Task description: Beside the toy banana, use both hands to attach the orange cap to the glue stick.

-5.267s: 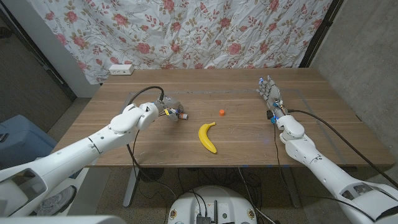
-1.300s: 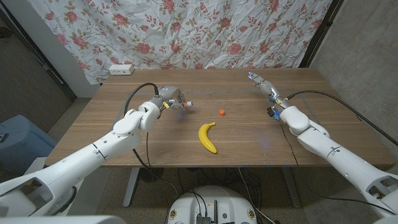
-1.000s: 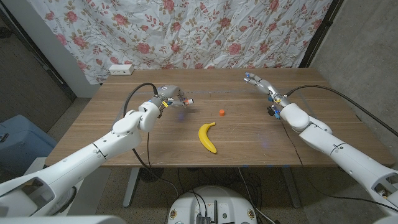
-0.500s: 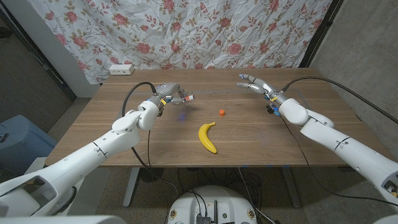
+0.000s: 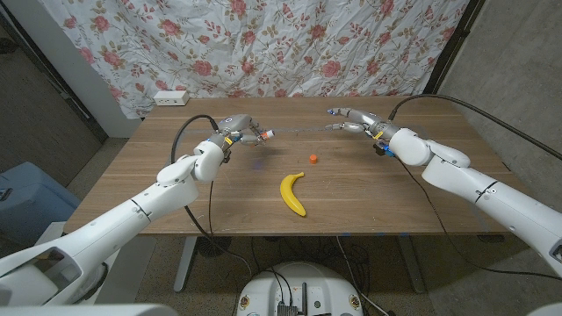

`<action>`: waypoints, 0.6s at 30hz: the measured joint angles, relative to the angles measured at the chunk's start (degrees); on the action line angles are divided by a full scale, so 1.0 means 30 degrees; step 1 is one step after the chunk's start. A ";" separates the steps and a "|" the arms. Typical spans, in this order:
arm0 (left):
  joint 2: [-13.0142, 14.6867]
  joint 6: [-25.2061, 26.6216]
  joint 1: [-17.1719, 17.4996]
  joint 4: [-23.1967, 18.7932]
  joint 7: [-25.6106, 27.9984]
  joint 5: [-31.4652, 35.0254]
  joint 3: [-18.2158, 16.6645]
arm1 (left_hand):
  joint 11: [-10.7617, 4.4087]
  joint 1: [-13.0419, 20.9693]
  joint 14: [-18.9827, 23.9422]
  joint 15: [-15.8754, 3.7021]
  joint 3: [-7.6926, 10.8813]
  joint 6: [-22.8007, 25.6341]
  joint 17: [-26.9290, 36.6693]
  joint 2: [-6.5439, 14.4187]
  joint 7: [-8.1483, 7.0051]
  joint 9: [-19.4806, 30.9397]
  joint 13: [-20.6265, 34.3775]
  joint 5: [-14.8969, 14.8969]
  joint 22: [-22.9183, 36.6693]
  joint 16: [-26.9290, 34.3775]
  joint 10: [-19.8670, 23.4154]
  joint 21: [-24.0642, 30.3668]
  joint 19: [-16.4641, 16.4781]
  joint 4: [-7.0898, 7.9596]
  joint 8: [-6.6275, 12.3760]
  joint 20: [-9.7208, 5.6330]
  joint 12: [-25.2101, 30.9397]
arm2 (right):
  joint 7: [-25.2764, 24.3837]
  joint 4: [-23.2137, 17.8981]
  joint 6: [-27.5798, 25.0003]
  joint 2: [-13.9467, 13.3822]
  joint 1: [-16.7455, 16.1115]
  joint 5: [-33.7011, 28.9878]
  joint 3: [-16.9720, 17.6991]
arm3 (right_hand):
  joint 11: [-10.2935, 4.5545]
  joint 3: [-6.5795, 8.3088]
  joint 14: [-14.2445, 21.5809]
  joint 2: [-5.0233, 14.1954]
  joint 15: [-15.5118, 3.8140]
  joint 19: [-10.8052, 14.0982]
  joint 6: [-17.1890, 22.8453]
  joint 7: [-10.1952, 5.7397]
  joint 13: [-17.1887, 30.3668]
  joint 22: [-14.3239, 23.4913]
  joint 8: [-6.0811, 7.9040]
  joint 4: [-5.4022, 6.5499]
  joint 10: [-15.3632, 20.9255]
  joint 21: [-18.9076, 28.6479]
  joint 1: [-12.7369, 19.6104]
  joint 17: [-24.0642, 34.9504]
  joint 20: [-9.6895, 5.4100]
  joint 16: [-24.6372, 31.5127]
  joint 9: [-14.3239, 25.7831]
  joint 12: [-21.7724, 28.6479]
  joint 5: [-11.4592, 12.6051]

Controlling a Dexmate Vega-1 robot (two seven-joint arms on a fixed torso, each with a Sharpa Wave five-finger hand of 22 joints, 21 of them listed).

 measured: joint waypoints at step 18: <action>-0.0091 -0.0638 -0.0215 0.0336 0.0411 -0.0949 -0.0018 | -0.0103 -0.0045 -0.0019 -0.0019 -0.0100 0.0003 -0.0003 0.0045 0.0003 0.0014 0.0015 -0.0043 0.0000 0.0001 -0.0102 0.0001 -0.0234 0.0044 -0.0064 0.0037 -0.0128 | 0.2695 -0.2012 -0.1680 -0.0558 0.0956 -0.2851 -0.1060 | -0.0581 0.0413 0.0818 -0.1001 -0.0070 0.0446 0.0776 0.0418 0.0010 0.0050 0.0326 0.0104 0.0905 0.0074 0.2158 0.0003 0.0443 0.0237 -0.0003 0.0143 0.0050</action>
